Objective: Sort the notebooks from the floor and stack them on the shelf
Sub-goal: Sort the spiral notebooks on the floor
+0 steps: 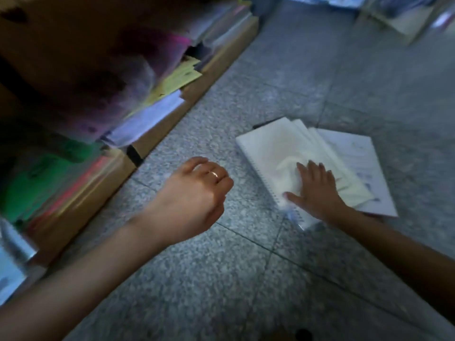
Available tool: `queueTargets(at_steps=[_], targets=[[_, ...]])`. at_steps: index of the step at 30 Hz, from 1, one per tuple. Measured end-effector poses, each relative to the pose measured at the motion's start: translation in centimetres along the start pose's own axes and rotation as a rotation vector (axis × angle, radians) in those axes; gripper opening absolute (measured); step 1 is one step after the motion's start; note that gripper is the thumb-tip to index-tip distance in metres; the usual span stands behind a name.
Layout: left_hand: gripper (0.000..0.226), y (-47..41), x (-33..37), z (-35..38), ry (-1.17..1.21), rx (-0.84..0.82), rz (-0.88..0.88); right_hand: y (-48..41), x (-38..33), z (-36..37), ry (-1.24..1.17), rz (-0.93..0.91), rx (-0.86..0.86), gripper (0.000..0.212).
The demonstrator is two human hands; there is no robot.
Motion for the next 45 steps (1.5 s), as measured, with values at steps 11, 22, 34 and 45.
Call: queueTargets(at_steps=[11, 22, 34, 45], targets=[[0.027, -1.8, 2.2, 2.7, 0.072, -0.046, 0.015, 0.3, -2.8, 1.4, 0.364, -0.314, 0.047, 0.096], [0.025, -1.3, 1.8, 3.7, 0.147, -0.042, -0.04, 0.5, -3.0, -0.2, 0.233, -0.599, 0.27, 0.074], [0.027, -0.6, 1.8, 3.6, 0.187, -0.049, -0.075, -0.1, -3.1, 0.5, 0.273, -0.612, 0.311, 0.078], [0.031, 0.0, 1.8, 4.0, 0.253, -0.07, -0.094, 0.8, -4.5, 1.9, 0.303, -0.532, 0.493, 0.075]])
Point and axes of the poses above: each hand's wrist, its own y-axis away from the middle knuckle, its own z-axis out of the palm, x = y × z, the point moved 5 cm from there along -y, towards the middle knuckle, and after that the axes turned 7 degrees about y, right-handed, at the moved point
